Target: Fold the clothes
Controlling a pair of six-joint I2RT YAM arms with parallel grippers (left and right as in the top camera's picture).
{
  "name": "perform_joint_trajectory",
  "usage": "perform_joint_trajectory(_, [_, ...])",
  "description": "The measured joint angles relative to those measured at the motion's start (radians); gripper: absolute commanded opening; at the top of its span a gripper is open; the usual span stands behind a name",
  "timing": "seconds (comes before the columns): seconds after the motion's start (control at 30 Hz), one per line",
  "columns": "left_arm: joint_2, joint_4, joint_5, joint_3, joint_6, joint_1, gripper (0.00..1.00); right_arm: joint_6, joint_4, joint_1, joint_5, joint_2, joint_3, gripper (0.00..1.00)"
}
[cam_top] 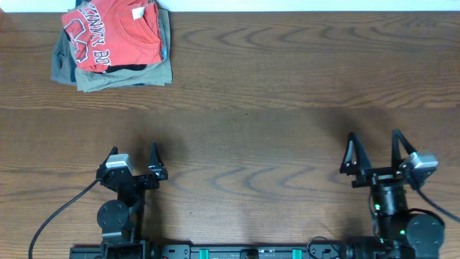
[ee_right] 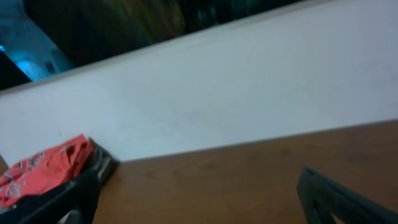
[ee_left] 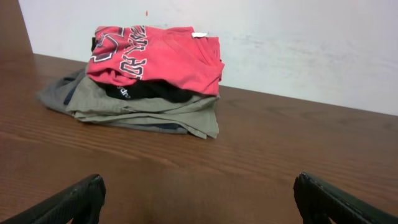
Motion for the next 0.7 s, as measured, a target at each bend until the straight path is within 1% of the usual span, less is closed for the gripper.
perform_joint_trajectory(0.1, [0.000,0.000,0.000,0.000,0.000,0.000,0.98,0.000,0.075,0.000,-0.002,-0.052,-0.097,0.99])
perform_joint_trajectory(0.27, [0.000,0.000,0.000,0.000,0.000,0.000,0.98,0.000,0.132,0.000,0.009,-0.109,-0.214,0.99])
perform_joint_trajectory(0.53, [0.000,0.000,0.000,0.000,0.000,0.000,0.98,0.000,0.190,0.003,0.091,-0.111,-0.307,0.99])
perform_joint_trajectory(0.7, [0.000,0.000,0.000,0.000,0.000,0.000,0.98,0.000,0.186,0.003,0.153,-0.111,-0.324,0.99])
